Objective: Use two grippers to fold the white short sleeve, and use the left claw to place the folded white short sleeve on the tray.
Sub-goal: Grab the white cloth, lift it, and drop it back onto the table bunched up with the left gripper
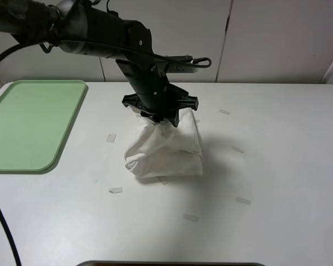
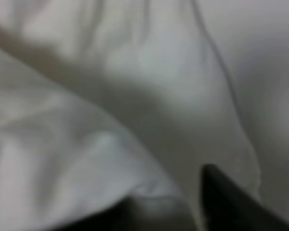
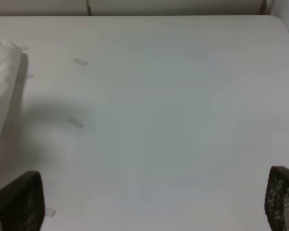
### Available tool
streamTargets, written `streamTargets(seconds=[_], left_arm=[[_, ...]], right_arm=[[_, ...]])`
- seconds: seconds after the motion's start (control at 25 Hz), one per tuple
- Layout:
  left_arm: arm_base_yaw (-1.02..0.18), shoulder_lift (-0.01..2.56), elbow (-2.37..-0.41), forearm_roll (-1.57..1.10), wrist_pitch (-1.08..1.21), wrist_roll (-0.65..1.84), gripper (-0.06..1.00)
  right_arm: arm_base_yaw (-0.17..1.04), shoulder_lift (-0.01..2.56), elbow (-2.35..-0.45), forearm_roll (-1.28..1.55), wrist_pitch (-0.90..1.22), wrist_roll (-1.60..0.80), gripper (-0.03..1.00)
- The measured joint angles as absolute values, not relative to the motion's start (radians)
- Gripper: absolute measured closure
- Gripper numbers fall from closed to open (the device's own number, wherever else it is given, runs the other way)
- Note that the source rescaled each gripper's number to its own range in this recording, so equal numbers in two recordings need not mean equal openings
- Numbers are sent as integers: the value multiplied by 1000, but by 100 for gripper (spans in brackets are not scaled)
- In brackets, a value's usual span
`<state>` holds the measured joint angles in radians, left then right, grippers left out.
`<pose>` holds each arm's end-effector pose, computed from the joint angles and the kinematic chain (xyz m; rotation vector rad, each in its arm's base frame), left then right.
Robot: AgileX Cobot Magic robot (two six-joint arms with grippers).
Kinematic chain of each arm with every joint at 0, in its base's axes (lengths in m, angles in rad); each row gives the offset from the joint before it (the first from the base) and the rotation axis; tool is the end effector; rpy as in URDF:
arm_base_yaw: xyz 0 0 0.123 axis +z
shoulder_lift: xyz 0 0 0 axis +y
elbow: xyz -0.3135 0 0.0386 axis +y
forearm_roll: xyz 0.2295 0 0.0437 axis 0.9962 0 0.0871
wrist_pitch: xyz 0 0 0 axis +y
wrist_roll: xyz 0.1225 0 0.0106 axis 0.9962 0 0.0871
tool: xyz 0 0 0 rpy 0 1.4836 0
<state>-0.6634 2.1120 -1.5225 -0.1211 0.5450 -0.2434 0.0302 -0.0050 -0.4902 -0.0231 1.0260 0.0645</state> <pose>0.3665 -0.2963 0.1744 0.4443 2.6419 -0.4231 -0.0214 -0.0031 0.2547 0.0351 2.0140 0.0328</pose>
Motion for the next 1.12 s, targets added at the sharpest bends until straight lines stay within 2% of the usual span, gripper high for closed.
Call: streamTargets(seconds=[0.12, 0.24, 0.8, 0.92, 0.96, 1.12], left_arm=[[-668, 2118, -1523, -135, 499, -243, 10], [-668, 2119, -1531, -145, 462, -243, -2], [-687, 2123, -1700, -168, 476, -192, -5], [-688, 2120, -1735, -170, 563, -192, -5], [-683, 2100, -1762, -164, 685, -192, -5], [-676, 2080, -1767, -134, 776, -192, -5]], right_arm=[[30, -5, -490, -23, 1026, 64, -3], [30, -5, -490, -23, 1026, 64, -3], [30, -5, -490, -23, 1026, 64, -3], [30, -5, -490, -23, 1026, 64, -3], [30, -5, -490, -23, 1026, 64, -3], [30, -5, -490, -23, 1026, 64, -3]])
